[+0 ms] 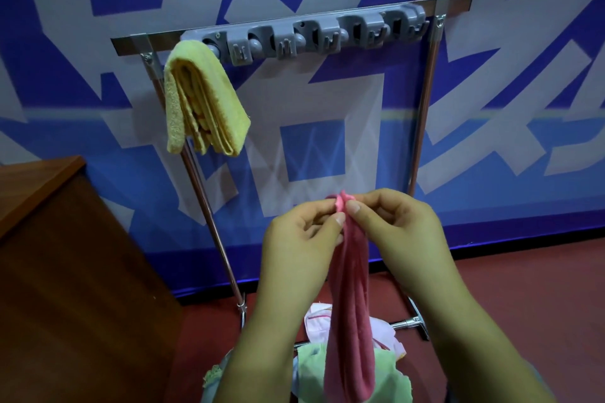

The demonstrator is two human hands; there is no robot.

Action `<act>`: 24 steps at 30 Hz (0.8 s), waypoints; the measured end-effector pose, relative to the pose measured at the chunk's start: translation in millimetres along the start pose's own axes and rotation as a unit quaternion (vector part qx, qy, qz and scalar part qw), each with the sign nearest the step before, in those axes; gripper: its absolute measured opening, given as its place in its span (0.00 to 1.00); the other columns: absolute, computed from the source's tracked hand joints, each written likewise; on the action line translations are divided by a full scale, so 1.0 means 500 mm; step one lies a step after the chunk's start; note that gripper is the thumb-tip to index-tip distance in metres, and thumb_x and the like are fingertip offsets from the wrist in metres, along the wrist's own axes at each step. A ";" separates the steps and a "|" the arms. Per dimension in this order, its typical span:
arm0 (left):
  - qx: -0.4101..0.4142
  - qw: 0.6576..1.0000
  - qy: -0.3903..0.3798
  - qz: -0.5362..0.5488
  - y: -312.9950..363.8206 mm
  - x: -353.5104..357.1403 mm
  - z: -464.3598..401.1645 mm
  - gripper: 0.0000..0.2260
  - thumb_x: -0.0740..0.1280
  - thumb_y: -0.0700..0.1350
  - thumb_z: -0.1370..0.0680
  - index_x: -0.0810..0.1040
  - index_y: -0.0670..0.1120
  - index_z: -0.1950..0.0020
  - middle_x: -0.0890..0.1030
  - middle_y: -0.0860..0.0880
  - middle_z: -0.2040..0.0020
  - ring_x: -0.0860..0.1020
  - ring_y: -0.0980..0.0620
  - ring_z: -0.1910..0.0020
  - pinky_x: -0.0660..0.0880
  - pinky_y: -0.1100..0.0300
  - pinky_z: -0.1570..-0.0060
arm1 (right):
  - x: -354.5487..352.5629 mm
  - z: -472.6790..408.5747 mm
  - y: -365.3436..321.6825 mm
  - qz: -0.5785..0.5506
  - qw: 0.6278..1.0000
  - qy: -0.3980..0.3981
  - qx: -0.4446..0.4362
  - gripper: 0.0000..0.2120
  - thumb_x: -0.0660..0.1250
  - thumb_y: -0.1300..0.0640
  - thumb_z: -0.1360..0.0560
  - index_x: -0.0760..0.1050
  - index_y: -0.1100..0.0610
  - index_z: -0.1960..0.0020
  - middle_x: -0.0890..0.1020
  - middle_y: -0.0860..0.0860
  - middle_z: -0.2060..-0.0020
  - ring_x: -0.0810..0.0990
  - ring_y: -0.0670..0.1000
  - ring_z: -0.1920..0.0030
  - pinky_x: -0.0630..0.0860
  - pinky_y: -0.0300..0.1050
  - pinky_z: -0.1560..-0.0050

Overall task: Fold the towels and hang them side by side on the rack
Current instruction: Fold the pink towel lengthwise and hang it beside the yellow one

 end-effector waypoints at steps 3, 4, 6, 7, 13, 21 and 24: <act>0.009 0.999 -0.003 -0.035 0.005 0.003 0.002 0.11 0.65 0.35 0.23 0.82 0.45 0.46 0.85 0.50 0.54 0.84 0.57 0.57 0.79 0.64 0.53 | -0.001 -0.001 -0.005 0.005 1.000 0.009 -0.014 0.03 0.70 0.60 0.27 0.82 0.56 0.59 0.86 0.50 0.65 0.85 0.45 0.62 0.79 0.35 0.60; 0.015 0.999 0.005 -0.045 0.006 0.003 0.001 0.10 0.64 0.35 0.23 0.82 0.44 0.46 0.85 0.51 0.54 0.84 0.58 0.57 0.80 0.64 0.53 | 0.001 0.000 -0.006 0.006 1.000 0.010 -0.019 0.04 0.70 0.60 0.27 0.83 0.56 0.59 0.86 0.49 0.65 0.84 0.44 0.62 0.79 0.34 0.60; 0.029 0.997 0.027 -0.067 0.006 -0.001 -0.001 0.09 0.65 0.36 0.23 0.83 0.44 0.48 0.85 0.51 0.55 0.83 0.58 0.58 0.80 0.62 0.53 | 0.006 0.002 -0.008 0.021 0.999 0.005 -0.031 0.04 0.70 0.60 0.27 0.83 0.53 0.58 0.86 0.46 0.64 0.83 0.41 0.61 0.76 0.30 0.61; 0.035 0.996 0.036 -0.080 0.005 -0.005 -0.001 0.09 0.65 0.36 0.24 0.83 0.46 0.50 0.85 0.51 0.56 0.84 0.58 0.59 0.80 0.60 0.52 | 0.009 0.003 -0.008 0.026 0.999 -0.002 -0.034 0.04 0.70 0.60 0.27 0.83 0.53 0.57 0.86 0.45 0.64 0.83 0.41 0.60 0.76 0.29 0.61; 0.083 0.984 0.055 -0.150 0.000 -0.013 -0.002 0.09 0.68 0.38 0.25 0.82 0.53 0.54 0.85 0.51 0.58 0.83 0.55 0.56 0.80 0.53 0.52 | 0.010 0.001 -0.005 -0.005 0.999 -0.038 -0.029 0.06 0.72 0.64 0.30 0.82 0.54 0.56 0.86 0.48 0.61 0.85 0.45 0.56 0.79 0.36 0.53; 0.089 0.989 -0.010 -0.121 0.002 -0.019 -0.006 0.11 0.73 0.36 0.29 0.79 0.53 0.59 0.83 0.50 0.59 0.82 0.55 0.58 0.77 0.66 0.55 | 0.011 -0.007 -0.001 0.077 0.993 -0.033 -0.078 0.08 0.62 0.58 0.22 0.76 0.50 0.57 0.83 0.47 0.63 0.80 0.39 0.61 0.74 0.31 0.59; 0.172 0.965 0.033 -0.196 0.005 -0.048 -0.013 0.13 0.76 0.42 0.32 0.78 0.55 0.53 0.78 0.55 0.54 0.77 0.61 0.54 0.72 0.70 0.52 | -0.002 -0.011 -0.008 0.098 0.991 0.015 -0.091 0.10 0.58 0.57 0.21 0.71 0.51 0.60 0.76 0.45 0.70 0.72 0.39 0.69 0.69 0.32 0.66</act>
Point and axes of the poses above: each hand's wrist, its own z-axis away from the middle knuckle, its own x-axis out of the palm, y = z × x, the point moved 5 cm from there along -z, towards the middle knuckle
